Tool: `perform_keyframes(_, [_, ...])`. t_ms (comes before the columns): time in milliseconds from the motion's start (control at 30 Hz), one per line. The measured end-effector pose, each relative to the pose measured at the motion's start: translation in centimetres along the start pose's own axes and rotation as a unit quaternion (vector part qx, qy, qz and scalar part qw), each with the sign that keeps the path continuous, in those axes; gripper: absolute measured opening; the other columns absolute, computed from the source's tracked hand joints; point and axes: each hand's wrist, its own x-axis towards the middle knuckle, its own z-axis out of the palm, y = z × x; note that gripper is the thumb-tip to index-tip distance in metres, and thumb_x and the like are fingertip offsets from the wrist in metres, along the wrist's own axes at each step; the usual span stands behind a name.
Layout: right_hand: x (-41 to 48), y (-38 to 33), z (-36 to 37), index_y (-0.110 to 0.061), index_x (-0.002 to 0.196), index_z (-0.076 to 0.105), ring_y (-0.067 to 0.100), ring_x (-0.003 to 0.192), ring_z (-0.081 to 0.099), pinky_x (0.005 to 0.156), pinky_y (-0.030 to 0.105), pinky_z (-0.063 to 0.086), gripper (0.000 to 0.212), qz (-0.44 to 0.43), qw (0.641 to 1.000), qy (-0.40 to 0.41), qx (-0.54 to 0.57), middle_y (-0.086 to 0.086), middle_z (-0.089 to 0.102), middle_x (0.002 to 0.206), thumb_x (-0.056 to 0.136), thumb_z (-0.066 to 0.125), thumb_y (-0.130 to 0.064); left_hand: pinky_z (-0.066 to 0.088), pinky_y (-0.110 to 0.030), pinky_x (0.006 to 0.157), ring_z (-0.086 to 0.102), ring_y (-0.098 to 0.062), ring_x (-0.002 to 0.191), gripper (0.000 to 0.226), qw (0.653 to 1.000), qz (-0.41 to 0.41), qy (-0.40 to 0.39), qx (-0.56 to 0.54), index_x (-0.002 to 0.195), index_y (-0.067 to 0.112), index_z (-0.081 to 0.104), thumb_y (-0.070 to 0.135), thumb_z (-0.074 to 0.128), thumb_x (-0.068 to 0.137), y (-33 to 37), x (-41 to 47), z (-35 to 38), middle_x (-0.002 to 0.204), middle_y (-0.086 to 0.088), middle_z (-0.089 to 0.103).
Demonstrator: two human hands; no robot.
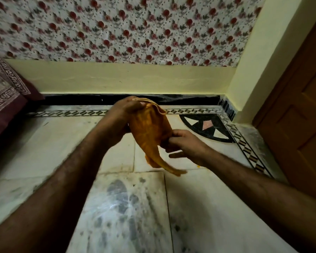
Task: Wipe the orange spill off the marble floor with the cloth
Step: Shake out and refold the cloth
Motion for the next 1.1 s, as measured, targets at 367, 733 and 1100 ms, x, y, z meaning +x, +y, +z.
perform_keyframes(367, [2.2,3.9,3.3,-0.026,0.109,0.039,0.021,0.089,0.059,0.074,0.041,0.054,0.065,-0.043,0.927,0.197,-0.316,-0.002,0.055,0.104,0.071,0.069,-0.068,0.045,-0.034,0.073,0.059,-0.024,0.086,0.012,0.999,-0.012,0.033,-0.015,0.1,0.017,0.063,0.026,0.055,0.098,1.2,0.0,0.4,0.091,-0.008,0.061])
perform_keyframes(733, [1.5,1.4,0.5,-0.012,0.086,0.065,0.021,0.077,0.071,0.074,0.042,0.058,0.013,-0.122,0.971,0.203,-0.031,0.005,0.072,0.079,0.094,0.058,-0.019,0.048,-0.034,0.067,0.063,-0.019,0.081,0.016,0.994,-0.033,0.091,0.05,0.096,0.02,0.06,0.033,0.052,0.101,-0.8,-0.7,0.0,0.088,-0.002,0.064])
perform_keyframes(1100, [-1.8,-2.0,4.6,-0.017,0.083,0.066,0.031,0.087,0.067,0.077,0.052,0.06,0.012,-0.2,0.973,0.106,-0.047,0.01,0.068,0.086,0.088,0.063,-0.027,0.055,-0.036,0.066,0.068,-0.03,0.089,0.014,0.986,-0.109,0.128,0.013,0.1,0.011,0.059,0.02,0.049,0.098,-4.3,-1.6,2.9,0.096,-0.015,0.067])
